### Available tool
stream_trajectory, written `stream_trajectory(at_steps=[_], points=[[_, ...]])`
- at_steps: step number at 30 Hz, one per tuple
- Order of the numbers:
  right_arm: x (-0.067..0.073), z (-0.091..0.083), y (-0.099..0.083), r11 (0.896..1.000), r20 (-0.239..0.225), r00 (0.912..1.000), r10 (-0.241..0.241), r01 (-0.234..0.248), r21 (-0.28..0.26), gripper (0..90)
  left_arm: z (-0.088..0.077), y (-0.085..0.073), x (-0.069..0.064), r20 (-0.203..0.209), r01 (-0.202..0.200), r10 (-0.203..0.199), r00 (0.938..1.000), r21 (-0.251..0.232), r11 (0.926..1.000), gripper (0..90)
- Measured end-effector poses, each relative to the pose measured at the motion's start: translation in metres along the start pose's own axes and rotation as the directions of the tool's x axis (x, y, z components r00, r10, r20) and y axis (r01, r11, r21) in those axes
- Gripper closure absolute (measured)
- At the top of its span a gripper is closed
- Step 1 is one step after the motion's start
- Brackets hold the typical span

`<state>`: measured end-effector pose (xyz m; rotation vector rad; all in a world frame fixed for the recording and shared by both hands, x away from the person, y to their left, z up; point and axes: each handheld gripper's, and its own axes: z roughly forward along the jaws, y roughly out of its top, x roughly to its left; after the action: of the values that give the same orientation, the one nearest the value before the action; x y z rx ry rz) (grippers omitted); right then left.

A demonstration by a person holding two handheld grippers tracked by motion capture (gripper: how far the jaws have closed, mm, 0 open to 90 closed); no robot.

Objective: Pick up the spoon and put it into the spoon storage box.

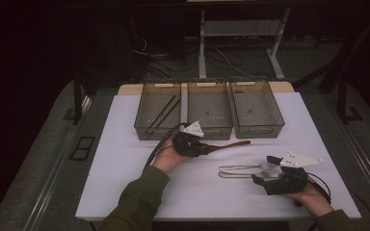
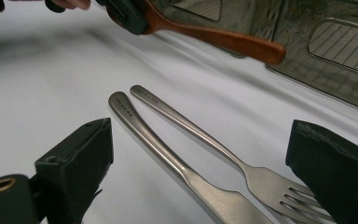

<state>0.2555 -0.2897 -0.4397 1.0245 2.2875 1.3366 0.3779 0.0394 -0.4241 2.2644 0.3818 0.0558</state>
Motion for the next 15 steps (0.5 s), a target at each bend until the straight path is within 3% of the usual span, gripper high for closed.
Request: stream_trajectory(at_steps=[4, 15], points=[[0.0, 0.0, 0.0, 1.0, -0.002, 1.0, 0.001, -0.001, 0.001, 6.9, -0.007, 0.005, 0.0, 0.001, 0.002, -0.002, 1.0, -0.018, 0.9998, 78.3], [0.0, 0.0, 0.0, 1.0, 0.0, 1.0, 0.004, -0.004, 0.009, 6.9, -0.027, 0.011, 0.006, 0.0, 0.06, -0.06, 0.9982, -0.062, 0.9963, 78.3]])
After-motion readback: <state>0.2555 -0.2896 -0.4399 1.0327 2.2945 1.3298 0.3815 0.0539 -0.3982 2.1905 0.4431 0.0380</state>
